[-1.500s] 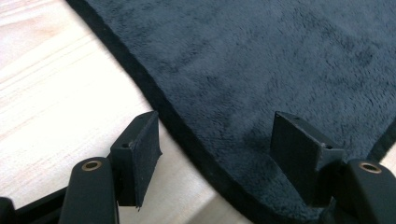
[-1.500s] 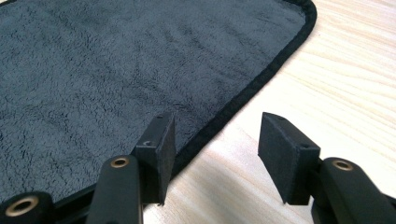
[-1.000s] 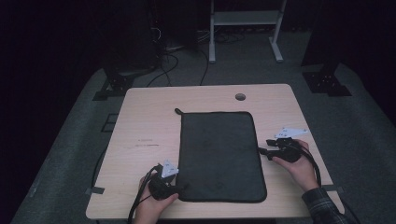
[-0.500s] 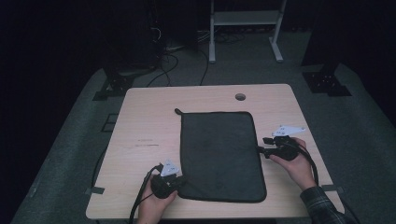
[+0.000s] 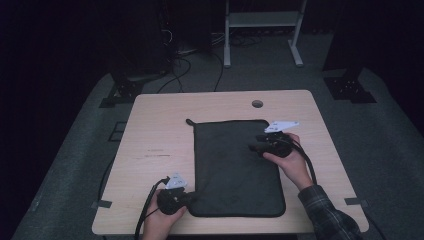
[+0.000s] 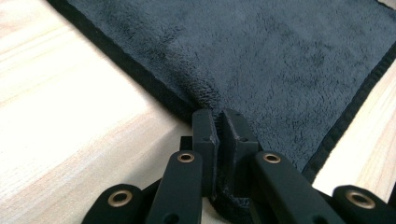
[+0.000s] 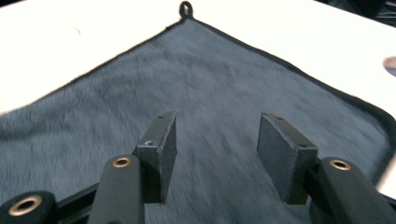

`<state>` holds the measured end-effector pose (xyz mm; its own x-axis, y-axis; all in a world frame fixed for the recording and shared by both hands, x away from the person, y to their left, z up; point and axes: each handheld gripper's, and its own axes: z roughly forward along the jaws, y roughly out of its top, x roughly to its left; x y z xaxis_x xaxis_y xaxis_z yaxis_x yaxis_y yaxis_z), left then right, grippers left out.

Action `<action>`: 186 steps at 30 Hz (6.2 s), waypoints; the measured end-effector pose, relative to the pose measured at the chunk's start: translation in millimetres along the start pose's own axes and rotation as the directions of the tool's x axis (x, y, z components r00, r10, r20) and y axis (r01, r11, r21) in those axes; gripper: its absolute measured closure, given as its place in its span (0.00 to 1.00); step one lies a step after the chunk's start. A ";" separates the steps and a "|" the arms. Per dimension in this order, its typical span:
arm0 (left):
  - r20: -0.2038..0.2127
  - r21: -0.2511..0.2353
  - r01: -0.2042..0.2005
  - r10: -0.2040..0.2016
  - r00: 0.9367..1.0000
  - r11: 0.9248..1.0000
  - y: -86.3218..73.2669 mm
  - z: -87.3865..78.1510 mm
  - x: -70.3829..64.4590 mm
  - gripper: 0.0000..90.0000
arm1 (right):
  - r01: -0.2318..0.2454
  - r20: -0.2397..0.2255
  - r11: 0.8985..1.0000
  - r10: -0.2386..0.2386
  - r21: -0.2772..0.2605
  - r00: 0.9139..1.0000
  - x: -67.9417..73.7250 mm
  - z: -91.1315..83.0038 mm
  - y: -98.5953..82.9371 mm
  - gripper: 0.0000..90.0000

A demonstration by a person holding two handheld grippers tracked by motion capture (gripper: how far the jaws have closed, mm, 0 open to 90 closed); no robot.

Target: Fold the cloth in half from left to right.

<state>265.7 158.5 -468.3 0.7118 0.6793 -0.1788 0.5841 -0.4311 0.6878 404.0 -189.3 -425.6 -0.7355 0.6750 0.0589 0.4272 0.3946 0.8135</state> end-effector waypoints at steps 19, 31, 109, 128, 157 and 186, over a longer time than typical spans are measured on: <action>0.017 0.024 0.002 -0.002 1.000 1.000 0.8 2.6 3.1 0.93 | 0.043 -0.073 0.999 -0.041 0.025 0.997 11.7 84.2 52.2 0.53; 0.025 0.030 0.008 -0.008 1.000 1.000 0.6 2.0 4.1 0.93 | 0.063 -0.079 0.998 -0.061 0.031 0.995 22.0 148.5 76.8 0.58; 0.276 -0.156 -0.174 0.212 0.938 0.972 96.8 65.1 -73.4 0.94 | -0.134 -0.007 0.990 0.134 -0.030 0.991 -58.4 47.7 49.6 0.97; 0.322 -0.087 -0.210 0.227 0.919 0.974 108.7 116.3 -94.7 0.92 | -0.178 0.067 0.984 0.177 0.014 0.982 -86.7 37.6 13.4 0.96; 0.124 -0.015 -0.223 0.223 0.967 0.975 86.5 98.6 -48.0 0.54 | -0.108 0.190 0.994 0.102 0.020 0.976 -64.3 36.5 -1.6 0.58; 0.135 -0.023 -0.221 0.222 0.966 0.975 81.8 91.9 -52.8 0.51 | -0.131 0.146 0.991 0.131 -0.010 0.980 -60.8 -23.4 -44.4 0.54</action>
<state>311.8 32.7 -467.2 0.8698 0.4799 -0.1145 0.4029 -0.5569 0.7263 417.5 -262.4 -451.7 -0.5880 0.8049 0.0797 0.5147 0.2963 0.8045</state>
